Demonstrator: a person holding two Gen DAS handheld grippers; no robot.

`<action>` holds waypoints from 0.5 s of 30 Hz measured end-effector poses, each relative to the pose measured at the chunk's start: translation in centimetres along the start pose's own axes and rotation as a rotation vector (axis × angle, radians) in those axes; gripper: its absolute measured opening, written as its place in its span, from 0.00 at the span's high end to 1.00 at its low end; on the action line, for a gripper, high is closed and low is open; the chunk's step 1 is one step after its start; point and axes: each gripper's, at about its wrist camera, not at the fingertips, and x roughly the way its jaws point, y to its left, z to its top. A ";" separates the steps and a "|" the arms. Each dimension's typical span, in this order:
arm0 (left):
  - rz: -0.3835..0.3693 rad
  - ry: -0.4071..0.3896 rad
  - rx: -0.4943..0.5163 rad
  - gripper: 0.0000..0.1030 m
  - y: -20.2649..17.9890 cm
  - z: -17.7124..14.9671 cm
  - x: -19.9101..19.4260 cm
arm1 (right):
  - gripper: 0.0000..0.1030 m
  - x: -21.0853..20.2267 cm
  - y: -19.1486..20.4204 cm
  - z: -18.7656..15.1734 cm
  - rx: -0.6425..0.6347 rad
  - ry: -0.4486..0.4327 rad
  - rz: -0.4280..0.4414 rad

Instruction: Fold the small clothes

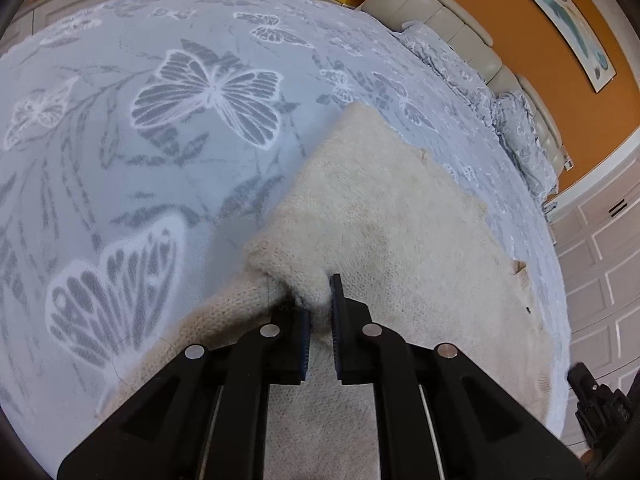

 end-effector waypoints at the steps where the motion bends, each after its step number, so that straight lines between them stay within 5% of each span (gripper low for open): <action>1: 0.008 0.005 0.001 0.91 -0.1 0.1 -0.1 | 0.86 2.5 3.5 -0.7 -0.125 0.082 0.026; 4: 0.010 0.041 0.004 0.91 -0.1 0.8 -0.2 | 0.91 7.5 6.9 -2.2 -0.285 0.189 -0.044; 7: -0.001 0.072 0.018 0.90 0.6 1.7 -0.7 | 1.00 8.1 2.6 -1.7 -0.192 0.188 -0.139; 10: -0.015 0.087 0.044 0.90 2.0 2.2 -1.6 | 1.00 2.7 -7.1 -0.4 0.063 0.105 -0.205; 13: 0.032 0.060 0.058 0.88 3.8 1.8 -4.6 | 0.98 -5.0 -15.3 -1.5 0.185 0.067 -0.388; 15: 0.037 0.066 0.046 0.67 5.9 0.4 -7.3 | 0.85 -11.4 -17.4 -3.6 0.185 0.036 -0.462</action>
